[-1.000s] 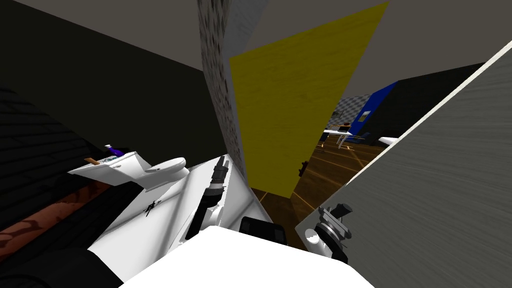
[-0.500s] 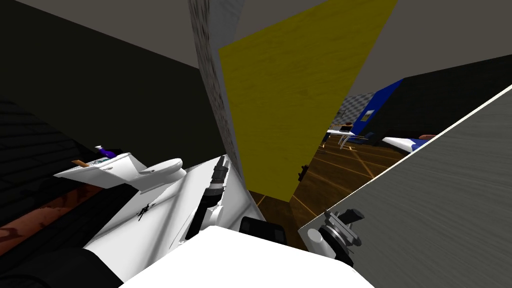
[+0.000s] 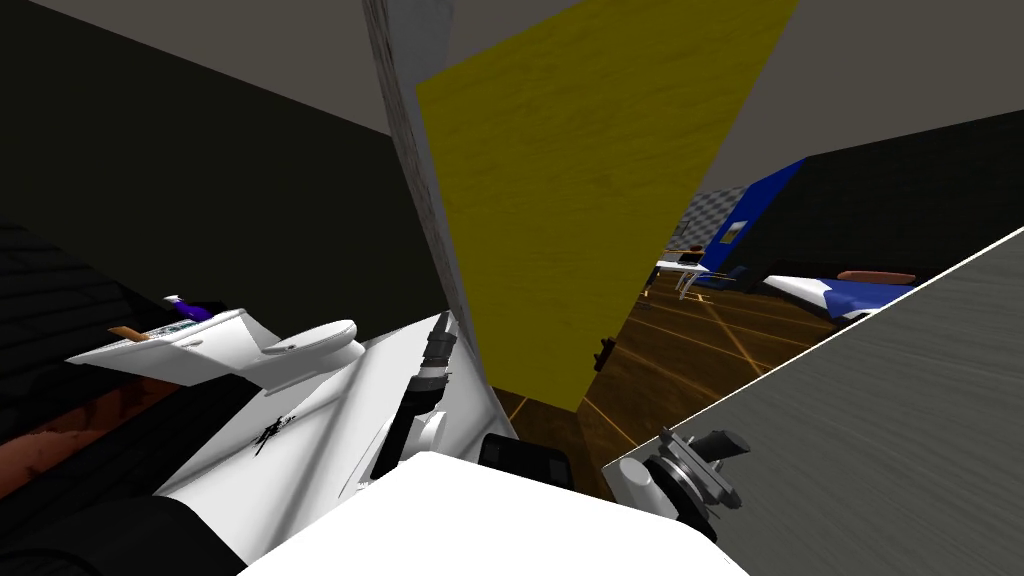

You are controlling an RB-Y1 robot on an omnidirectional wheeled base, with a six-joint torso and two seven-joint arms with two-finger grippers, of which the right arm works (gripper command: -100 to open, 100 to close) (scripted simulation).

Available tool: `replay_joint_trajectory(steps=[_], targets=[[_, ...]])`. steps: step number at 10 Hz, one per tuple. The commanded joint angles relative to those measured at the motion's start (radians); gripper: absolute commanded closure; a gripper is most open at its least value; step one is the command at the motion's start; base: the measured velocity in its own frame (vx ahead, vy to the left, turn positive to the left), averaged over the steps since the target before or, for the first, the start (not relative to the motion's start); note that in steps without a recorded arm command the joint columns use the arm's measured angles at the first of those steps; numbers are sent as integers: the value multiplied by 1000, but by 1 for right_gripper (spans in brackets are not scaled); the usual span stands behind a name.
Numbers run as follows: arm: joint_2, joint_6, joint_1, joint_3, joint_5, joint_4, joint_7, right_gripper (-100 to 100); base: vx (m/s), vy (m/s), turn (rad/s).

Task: Push the door open

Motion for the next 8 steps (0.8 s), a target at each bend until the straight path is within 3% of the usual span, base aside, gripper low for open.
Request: replay_joint_trajectory(steps=[1, 4, 5, 6, 8], targets=[[-5, -18, 0, -34, -19, 13, 1, 100, 116, -56, 8], [1, -28, -6, -66, -41, 21, 13, 100, 179, -88, -23], [1, -29, -16, -55, -34, 42, 0, 100, 79, -55, -16], [-6, -51, -32, -89, -38, 59, 4, 100, 32, -91, 80], [-10, -70, -49, -121, -41, 75, 8, 100, 23, -145, 102]])
